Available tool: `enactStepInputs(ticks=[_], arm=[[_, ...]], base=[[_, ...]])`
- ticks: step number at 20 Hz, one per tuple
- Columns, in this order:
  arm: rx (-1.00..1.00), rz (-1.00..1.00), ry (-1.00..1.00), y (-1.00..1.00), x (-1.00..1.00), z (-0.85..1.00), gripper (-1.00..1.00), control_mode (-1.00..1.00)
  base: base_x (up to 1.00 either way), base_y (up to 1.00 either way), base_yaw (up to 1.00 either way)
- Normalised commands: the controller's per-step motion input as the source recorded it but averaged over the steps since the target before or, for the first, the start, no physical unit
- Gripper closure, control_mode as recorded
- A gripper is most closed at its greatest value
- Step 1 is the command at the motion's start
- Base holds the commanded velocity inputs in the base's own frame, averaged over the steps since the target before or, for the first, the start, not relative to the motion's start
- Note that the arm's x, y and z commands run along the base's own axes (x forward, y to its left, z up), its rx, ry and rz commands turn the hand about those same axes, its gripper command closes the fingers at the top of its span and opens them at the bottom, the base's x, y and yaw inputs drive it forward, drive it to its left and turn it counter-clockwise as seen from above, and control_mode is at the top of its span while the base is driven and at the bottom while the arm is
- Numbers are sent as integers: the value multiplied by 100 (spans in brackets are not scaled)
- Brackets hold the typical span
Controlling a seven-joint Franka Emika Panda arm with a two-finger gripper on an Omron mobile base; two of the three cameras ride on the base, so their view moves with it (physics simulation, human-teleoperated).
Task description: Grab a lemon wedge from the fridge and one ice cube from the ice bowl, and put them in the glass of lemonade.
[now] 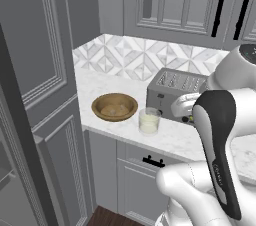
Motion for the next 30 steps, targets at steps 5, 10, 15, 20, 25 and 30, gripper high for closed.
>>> enactStepInputs(ticks=[5, 10, 15, 20, 25, 30], arm=[[0, 0, 0, 0, 0, 0, 100, 100], [0, 0, 15, 2, 55, 0, 100, -100], [0, 0, 17, 5, 84, -11, 100, -100], [-1, 0, 2, -4, 28, -70, 100, -100], [-3, 0, 0, 0, 29, -43, 100, -100], [-2, 0, 0, 0, 35, -49, 100, -100]], base=[[0, 0, 0], [2, 0, 0], [0, 0, 0], [0, 0, 0], [0, 0, 0], [0, 0, 0]])
